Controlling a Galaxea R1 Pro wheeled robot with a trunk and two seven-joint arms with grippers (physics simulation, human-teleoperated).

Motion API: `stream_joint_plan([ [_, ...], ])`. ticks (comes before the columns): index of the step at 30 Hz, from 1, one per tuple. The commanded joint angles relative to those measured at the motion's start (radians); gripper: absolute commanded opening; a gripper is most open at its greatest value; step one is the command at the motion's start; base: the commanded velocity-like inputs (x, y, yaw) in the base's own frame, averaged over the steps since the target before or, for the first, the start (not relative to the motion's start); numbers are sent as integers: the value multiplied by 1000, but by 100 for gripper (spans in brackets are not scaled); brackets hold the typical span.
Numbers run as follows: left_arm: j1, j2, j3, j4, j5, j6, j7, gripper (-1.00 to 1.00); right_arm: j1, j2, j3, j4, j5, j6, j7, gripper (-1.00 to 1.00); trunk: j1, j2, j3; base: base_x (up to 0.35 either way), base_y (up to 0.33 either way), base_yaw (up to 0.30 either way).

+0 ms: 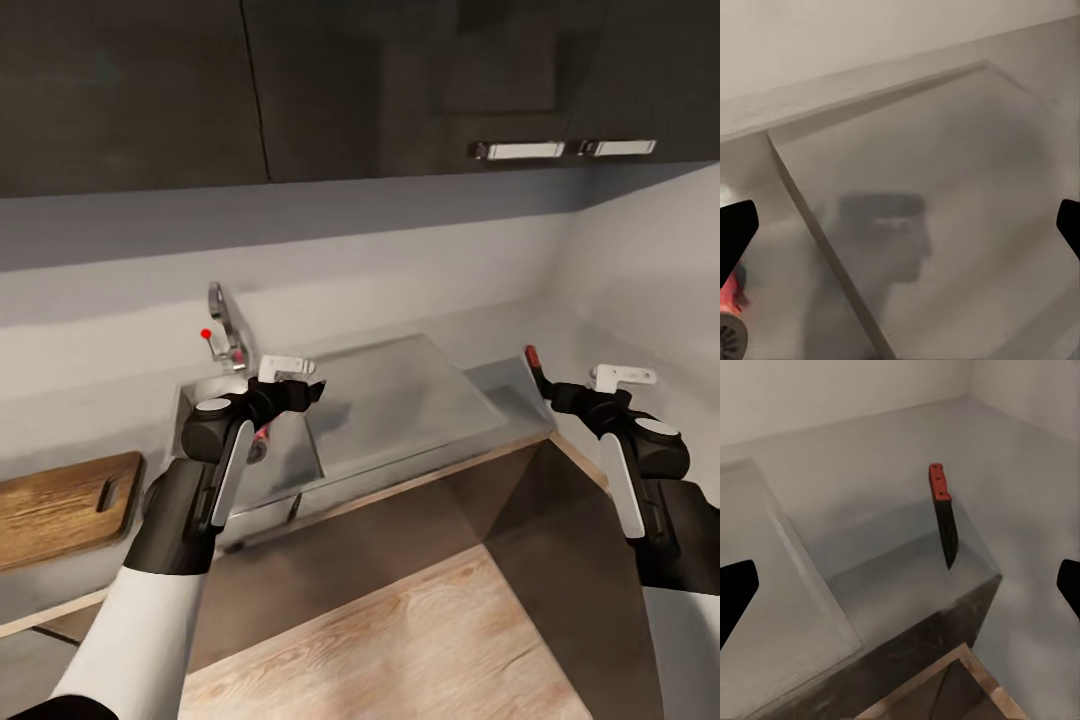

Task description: In the kitchen, take the Vidalia onion out of the sink, dice it on the chopping board with the paring knife, put the diced onion into the bowl on the countertop, then place both the paring knife and the chopping board into the sink.

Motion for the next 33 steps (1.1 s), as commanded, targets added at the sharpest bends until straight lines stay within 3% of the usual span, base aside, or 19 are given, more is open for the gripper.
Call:
stream_joint_plan([
  [1, -1, 0, 1, -1, 1, 5, -3, 100, -1, -1, 1, -1, -10, 4, -9, 100, 1, -2, -2, 263, -87, 0],
  [8, -1, 0, 1, -1, 1, 5, -3, 100, -1, -1, 4, -1, -10, 4, -9, 100, 1, -2, -2, 227, -29, 0],
  [33, -1, 0, 1, 0, 1, 5, -3, 100, -1, -1, 4, -1, -10, 4, -9, 100, 1, -2, -2, 50, -14, 27],
])
